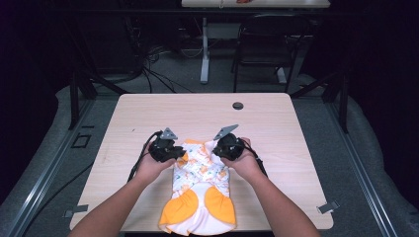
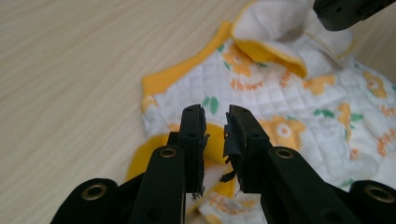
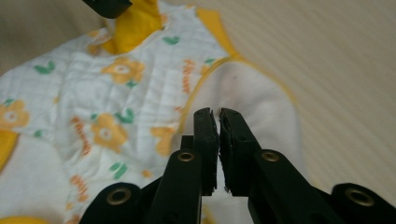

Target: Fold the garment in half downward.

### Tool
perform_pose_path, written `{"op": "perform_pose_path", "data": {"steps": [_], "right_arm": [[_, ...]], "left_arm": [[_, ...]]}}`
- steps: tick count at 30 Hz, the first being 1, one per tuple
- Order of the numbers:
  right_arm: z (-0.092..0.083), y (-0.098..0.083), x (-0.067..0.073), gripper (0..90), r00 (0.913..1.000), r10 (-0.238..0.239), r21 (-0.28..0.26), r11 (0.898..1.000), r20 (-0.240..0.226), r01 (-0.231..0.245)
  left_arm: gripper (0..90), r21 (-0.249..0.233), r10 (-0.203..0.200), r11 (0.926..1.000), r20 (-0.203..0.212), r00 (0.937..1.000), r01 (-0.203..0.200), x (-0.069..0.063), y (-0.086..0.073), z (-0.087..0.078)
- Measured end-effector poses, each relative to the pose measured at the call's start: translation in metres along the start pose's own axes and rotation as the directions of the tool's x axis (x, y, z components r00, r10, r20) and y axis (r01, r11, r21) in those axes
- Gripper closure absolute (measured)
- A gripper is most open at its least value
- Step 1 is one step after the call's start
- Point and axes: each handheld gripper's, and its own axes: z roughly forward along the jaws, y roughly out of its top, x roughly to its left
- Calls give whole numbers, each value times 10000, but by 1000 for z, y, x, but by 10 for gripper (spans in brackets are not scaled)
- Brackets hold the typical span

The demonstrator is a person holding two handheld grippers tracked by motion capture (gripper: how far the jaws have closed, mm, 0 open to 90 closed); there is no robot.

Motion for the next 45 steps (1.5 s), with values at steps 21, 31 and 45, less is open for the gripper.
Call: {"op": "perform_pose_path", "data": {"steps": [21, 31, 45], "right_arm": [[41, 2, -37, 659, 9910, 1184, 1028, 9869, 631, -1245], [47, -5, -40, 632, 9870, 1461, 1122, 9818, 669, -1530], [49, -11, -44, 757, 9694, 2455, 712, 9670, -60, -2445]], "left_arm": [[627, 649, -614, 9957, -774, 9951, 665, 24, 2, 41], [579, 827, -913, 9917, -872, 9920, 985, 28, -6, 47], [678, 747, -750, 9940, -613, 9953, 795, 28, -6, 48]]}}
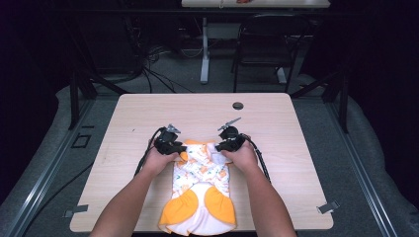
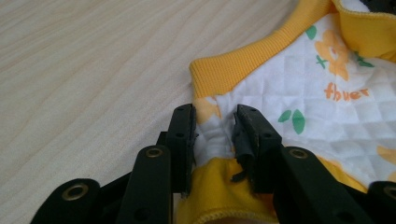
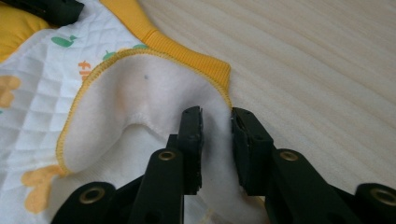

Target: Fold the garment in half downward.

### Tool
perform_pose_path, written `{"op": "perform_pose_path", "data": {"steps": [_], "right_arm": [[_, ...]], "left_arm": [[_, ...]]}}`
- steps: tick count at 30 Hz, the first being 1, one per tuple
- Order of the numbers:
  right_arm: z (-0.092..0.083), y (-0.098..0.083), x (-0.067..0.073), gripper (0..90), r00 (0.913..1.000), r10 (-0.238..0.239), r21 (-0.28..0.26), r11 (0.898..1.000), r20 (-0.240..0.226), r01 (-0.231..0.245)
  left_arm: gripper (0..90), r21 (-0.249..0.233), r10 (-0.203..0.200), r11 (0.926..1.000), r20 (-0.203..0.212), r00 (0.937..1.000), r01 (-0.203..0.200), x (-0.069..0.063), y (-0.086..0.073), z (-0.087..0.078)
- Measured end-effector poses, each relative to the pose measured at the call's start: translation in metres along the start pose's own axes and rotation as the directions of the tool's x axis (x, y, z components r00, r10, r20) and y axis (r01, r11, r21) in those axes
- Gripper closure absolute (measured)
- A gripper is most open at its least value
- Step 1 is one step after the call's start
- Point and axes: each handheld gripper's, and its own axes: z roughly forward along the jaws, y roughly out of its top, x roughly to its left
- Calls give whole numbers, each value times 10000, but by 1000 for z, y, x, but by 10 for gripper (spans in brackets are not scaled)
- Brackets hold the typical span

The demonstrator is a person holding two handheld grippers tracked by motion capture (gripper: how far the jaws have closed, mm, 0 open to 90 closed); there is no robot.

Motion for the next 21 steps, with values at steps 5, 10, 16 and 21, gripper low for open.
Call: {"op": "perform_pose_path", "data": {"steps": [5, 10, 16, 21], "right_arm": [[-1, 1, 2, 834, 9997, -212, 175, 9996, -102, 213], [0, 3, 10, 865, 9970, -689, 231, 9974, 341, 682], [-5, 6, 20, 868, 9807, -1807, 506, 9829, 748, 1772], [-15, 7, 21, 869, 9705, -2247, 483, 9740, 870, 2211]], "left_arm": [[778, 42, 86, 10000, 11, 10000, -86, -2, 1, 0], [830, 200, 227, 9996, -224, 9995, -223, -7, 3, -1], [846, 157, 358, 9992, -171, 9992, -356, -7, 5, -7], [850, 115, 794, 9968, -191, 9967, -792, -11, 9, -14]]}}
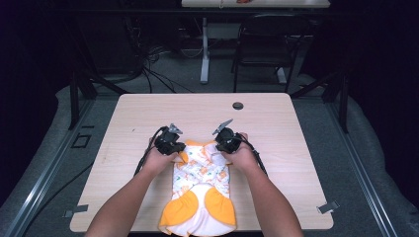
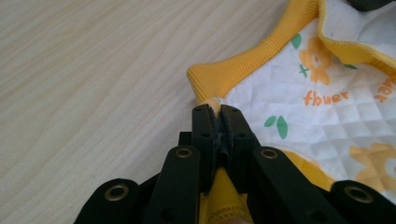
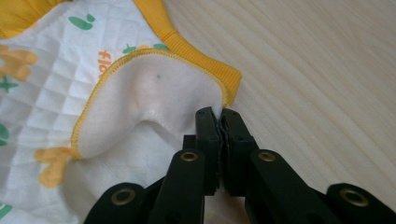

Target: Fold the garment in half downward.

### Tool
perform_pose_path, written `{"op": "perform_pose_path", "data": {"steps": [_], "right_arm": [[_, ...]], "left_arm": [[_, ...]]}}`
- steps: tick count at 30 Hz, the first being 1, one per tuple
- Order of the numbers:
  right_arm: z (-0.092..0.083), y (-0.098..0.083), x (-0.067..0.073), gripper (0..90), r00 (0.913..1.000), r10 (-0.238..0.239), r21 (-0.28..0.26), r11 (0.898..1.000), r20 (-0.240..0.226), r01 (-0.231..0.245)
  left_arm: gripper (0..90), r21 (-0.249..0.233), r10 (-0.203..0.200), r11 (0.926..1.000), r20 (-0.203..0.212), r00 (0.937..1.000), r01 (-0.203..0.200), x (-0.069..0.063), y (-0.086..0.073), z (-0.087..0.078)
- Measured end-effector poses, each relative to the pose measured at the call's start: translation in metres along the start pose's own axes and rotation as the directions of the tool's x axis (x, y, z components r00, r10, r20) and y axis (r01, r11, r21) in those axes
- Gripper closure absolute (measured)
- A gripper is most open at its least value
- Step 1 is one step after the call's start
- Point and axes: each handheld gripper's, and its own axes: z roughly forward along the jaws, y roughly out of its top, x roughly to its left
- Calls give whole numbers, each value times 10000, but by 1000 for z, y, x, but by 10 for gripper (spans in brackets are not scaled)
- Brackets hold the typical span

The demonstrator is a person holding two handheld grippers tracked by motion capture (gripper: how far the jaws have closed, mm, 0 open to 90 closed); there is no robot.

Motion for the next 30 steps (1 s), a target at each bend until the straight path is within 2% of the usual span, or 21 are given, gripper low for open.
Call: {"op": "perform_pose_path", "data": {"steps": [2, 4, 11, 15, 18, 22, 23, 30], "right_arm": [[-3, -1, 1, 869, 10000, -43, -79, 10000, 42, 43], [-7, 0, 0, 869, 9997, -213, -51, 9998, 103, 213], [-22, 3, 3, 869, 9990, -420, -471, 9980, 147, 426], [-31, 5, 2, 869, 9995, -316, -730, 9968, 93, 322], [-37, 8, 0, 869, 9981, -579, -646, 9962, 194, 591], [-45, 17, 3, 869, 9959, -804, -871, 9927, 414, 838], [-48, 19, 3, 869, 9937, -1012, -777, 9915, 488, 1048], [-64, 28, 7, 870, 9880, -1335, -1066, 9842, 779, 1414]], "left_arm": [[850, -45, 123, 9999, -27, 9999, -123, -1, 2, -4], [850, -133, 109, 9999, 2, 9999, -109, -1, 4, -8], [851, -435, 167, 9989, -52, 9998, -169, -1, 9, -22], [851, -640, 319, 9974, -57, 9995, -322, -1, 13, -30], [851, -745, 386, 9964, -124, 9992, -394, -1, 17, -35], [851, -858, 435, 9953, -214, 9988, -452, 2, 20, -42], [851, -862, 450, 9952, -238, 9987, -469, 2, 21, -44], [852, -1245, 566, 9903, -409, 9976, -613, 4, 29, -62]]}}
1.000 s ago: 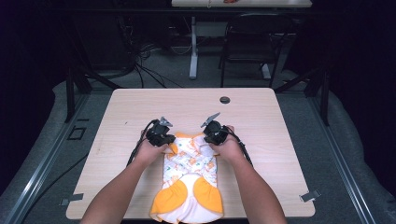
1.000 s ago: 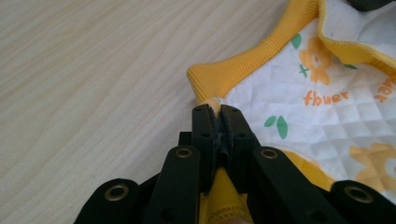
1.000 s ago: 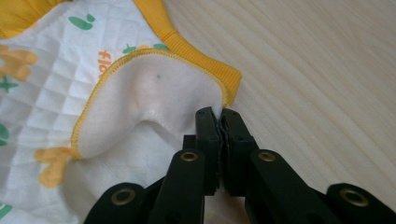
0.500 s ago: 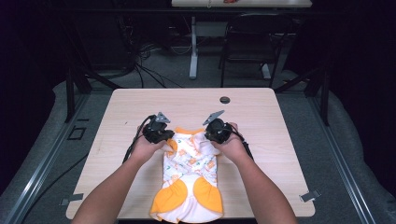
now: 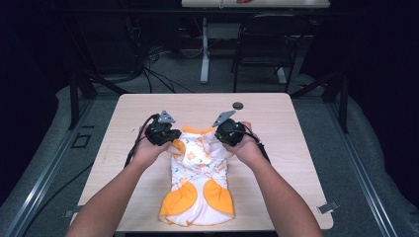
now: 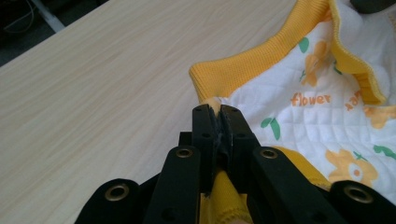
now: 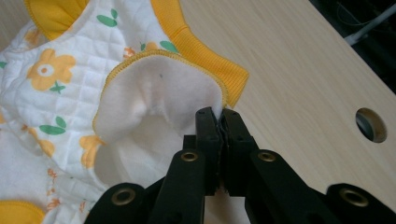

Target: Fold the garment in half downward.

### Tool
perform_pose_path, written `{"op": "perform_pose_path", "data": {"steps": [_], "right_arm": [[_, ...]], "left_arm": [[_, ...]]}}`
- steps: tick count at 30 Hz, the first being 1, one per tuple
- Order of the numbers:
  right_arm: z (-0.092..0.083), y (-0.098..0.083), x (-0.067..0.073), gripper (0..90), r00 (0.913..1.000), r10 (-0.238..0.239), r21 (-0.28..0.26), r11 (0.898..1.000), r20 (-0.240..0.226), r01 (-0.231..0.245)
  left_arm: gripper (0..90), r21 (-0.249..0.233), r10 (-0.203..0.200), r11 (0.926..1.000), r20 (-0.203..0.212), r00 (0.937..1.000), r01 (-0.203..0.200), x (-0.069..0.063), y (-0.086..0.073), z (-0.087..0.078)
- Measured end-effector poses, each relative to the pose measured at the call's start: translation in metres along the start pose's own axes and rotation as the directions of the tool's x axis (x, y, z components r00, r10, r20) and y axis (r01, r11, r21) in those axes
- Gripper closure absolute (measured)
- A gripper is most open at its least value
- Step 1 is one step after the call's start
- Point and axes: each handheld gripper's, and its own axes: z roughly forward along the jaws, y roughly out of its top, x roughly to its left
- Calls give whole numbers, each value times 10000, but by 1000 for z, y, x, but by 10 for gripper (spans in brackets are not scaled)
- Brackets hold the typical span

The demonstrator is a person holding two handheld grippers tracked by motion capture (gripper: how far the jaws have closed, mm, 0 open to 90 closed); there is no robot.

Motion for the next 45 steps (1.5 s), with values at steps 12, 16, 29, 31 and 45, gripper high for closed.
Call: {"op": "perform_pose_path", "data": {"steps": [12, 16, 29, 31, 45], "right_arm": [[-23, 21, 1, 872, 9963, -515, -489, 9973, 690, 550], [-30, 27, -1, 871, 9938, -509, -730, 9956, 986, 582], [-36, 12, 13, 871, 9909, -909, -1112, 9886, 992, 1018], [-36, 8, 16, 870, 9908, -1010, -1005, 9888, 900, 1099], [-30, -8, 32, 870, 9941, -953, -1112, 9887, 525, 1006]], "left_arm": [[853, -510, 270, 9983, -459, 9986, -294, 4, 18, -22], [853, -754, 354, 9964, -567, 9978, -397, 6, 27, -29], [852, -947, 794, 9922, -269, 9965, -816, -4, 9, -32], [853, -933, 905, 9914, -197, 9957, -919, -6, 5, -31], [852, -873, 858, 9926, 129, 9962, -844, -13, -16, -28]]}}
